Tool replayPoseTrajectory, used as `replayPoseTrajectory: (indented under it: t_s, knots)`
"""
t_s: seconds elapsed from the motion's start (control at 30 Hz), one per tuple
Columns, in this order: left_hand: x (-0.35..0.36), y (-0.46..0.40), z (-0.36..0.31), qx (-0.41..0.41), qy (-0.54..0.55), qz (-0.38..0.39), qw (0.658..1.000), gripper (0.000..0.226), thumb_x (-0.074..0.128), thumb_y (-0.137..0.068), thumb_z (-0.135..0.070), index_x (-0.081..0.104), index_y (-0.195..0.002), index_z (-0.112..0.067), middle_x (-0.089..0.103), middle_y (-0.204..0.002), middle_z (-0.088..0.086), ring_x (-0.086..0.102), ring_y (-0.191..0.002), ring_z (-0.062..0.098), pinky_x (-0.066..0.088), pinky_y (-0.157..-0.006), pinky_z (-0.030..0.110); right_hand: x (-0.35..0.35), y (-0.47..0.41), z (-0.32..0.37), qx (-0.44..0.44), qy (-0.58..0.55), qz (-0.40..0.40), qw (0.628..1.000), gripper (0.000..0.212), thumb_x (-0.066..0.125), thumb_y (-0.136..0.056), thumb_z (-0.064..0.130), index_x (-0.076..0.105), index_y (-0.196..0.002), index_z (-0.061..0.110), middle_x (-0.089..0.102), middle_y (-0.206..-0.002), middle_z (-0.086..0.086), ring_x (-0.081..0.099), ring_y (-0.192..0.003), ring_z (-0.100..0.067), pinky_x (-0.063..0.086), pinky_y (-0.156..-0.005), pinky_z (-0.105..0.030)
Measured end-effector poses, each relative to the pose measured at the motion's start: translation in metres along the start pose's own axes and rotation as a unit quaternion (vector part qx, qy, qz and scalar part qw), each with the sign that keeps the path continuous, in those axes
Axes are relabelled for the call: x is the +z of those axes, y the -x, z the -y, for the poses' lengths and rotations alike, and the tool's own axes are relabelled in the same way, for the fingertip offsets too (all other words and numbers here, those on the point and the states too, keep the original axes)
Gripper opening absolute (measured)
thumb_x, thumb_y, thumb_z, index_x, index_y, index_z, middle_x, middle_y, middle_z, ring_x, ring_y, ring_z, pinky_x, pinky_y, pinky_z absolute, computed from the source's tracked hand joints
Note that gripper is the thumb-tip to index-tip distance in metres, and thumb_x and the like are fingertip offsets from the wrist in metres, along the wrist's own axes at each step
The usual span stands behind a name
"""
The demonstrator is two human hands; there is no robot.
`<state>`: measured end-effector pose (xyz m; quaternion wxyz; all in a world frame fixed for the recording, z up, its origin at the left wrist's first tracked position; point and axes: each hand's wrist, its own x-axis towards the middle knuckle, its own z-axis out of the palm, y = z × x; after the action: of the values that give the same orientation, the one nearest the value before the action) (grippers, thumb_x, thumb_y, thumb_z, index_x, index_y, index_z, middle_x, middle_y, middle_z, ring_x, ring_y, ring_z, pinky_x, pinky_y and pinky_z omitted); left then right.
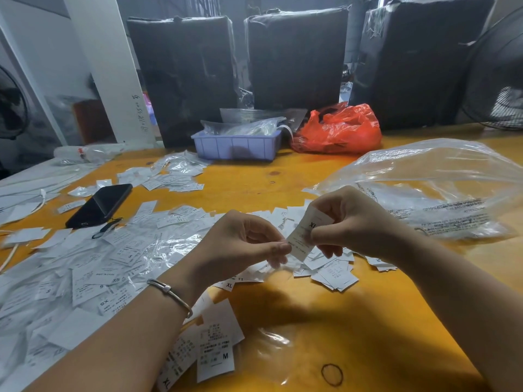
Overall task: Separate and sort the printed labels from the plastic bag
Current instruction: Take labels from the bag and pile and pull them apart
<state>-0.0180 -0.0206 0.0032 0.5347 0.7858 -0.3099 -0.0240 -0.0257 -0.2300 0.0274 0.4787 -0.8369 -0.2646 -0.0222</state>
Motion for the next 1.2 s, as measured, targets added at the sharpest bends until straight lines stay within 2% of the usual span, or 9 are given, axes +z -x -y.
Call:
replayPoseTrajectory:
  t_s: [0.07,0.17,0.27,0.33,0.47,0.7,0.83,1.0,1.2]
  knots:
    - [0.000,0.000,0.001,-0.008,0.000,0.001,1.000,0.018,0.073,-0.080,-0.011,0.073,-0.084,0.006,0.074,-0.072,0.014,0.070,-0.064,0.022,0.054,-0.063,0.023,0.001,0.000,-0.001,0.007,0.006,0.007,1.000,0.016,0.062,-0.073,-0.011,0.068,-0.068,0.003,0.061,-0.053,-0.019,0.054,-0.045,-0.024,0.042,-0.041,-0.024]
    - [-0.001,-0.001,0.002,-0.020,-0.002,-0.003,1.000,0.013,0.071,-0.083,-0.006,0.073,-0.085,0.007,0.074,-0.070,0.012,0.070,-0.062,0.019,0.052,-0.060,0.021,0.000,0.000,-0.002,0.033,0.003,0.014,0.999,0.008,0.064,-0.073,-0.008,0.068,-0.072,-0.002,0.062,-0.057,-0.023,0.055,-0.047,-0.026,0.042,-0.042,-0.025]
    - [0.000,-0.002,0.002,-0.025,-0.015,-0.019,0.999,0.023,0.072,-0.078,-0.018,0.074,-0.085,0.003,0.074,-0.068,0.007,0.070,-0.061,0.019,0.051,-0.060,0.029,0.001,-0.001,-0.003,0.073,-0.003,0.038,0.997,0.003,0.065,-0.074,-0.005,0.068,-0.074,-0.006,0.062,-0.057,-0.022,0.054,-0.047,-0.025,0.040,-0.043,-0.026]
    - [0.001,-0.002,0.002,-0.028,-0.016,-0.032,0.999,0.028,0.071,-0.074,-0.024,0.075,-0.084,0.001,0.074,-0.068,0.007,0.070,-0.060,0.018,0.049,-0.057,0.025,0.002,-0.001,-0.004,0.098,-0.015,0.042,0.994,0.003,0.066,-0.074,-0.004,0.068,-0.072,-0.006,0.061,-0.053,-0.020,0.052,-0.043,-0.022,0.039,-0.042,-0.025]
    - [0.002,-0.002,0.002,-0.032,-0.004,-0.040,0.999,0.027,0.071,-0.075,-0.023,0.075,-0.085,0.002,0.075,-0.071,0.011,0.070,-0.059,0.016,0.046,-0.052,0.017,0.000,-0.003,-0.005,0.134,-0.063,0.047,0.988,0.009,0.066,-0.074,-0.006,0.068,-0.066,-0.004,0.059,-0.051,-0.018,0.050,-0.039,-0.019,0.038,-0.040,-0.021]
    - [0.002,-0.002,0.001,-0.047,0.024,-0.009,0.999,0.013,0.072,-0.080,-0.003,0.074,-0.091,0.004,0.075,-0.073,0.010,0.067,-0.062,0.018,0.054,-0.062,0.023,0.002,-0.003,-0.008,0.154,-0.092,0.082,0.980,0.020,0.067,-0.074,-0.004,0.071,-0.058,0.009,0.060,-0.051,-0.017,0.050,-0.038,-0.018,0.038,-0.041,-0.021]
    - [0.000,-0.001,-0.001,-0.059,0.054,0.005,0.997,0.023,0.074,-0.076,0.002,0.070,-0.098,0.007,0.074,-0.084,0.018,0.067,-0.068,0.019,0.056,-0.068,0.022,0.002,-0.004,-0.010,0.163,-0.112,0.066,0.978,0.013,0.066,-0.076,-0.001,0.072,-0.065,0.005,0.060,-0.053,-0.017,0.048,-0.039,-0.017,0.037,-0.041,-0.020]
    - [0.001,-0.001,0.000,-0.071,0.040,0.000,0.997,0.027,0.075,-0.075,0.006,0.069,-0.100,0.007,0.074,-0.090,0.020,0.070,-0.074,0.019,0.056,-0.070,0.023,0.007,-0.002,-0.005,0.149,-0.094,0.098,0.979,0.008,0.068,-0.076,0.004,0.071,-0.071,0.000,0.062,-0.055,-0.016,0.052,-0.044,-0.019,0.039,-0.044,-0.022]
    - [0.000,-0.001,-0.001,-0.080,0.046,-0.002,0.996,0.029,0.077,-0.073,0.004,0.070,-0.101,0.002,0.075,-0.090,0.018,0.072,-0.084,0.027,0.059,-0.077,0.028,0.008,-0.002,-0.007,0.160,-0.068,0.044,0.984,0.007,0.064,-0.077,-0.003,0.068,-0.074,-0.008,0.062,-0.055,-0.020,0.052,-0.041,-0.019,0.037,-0.040,-0.021]
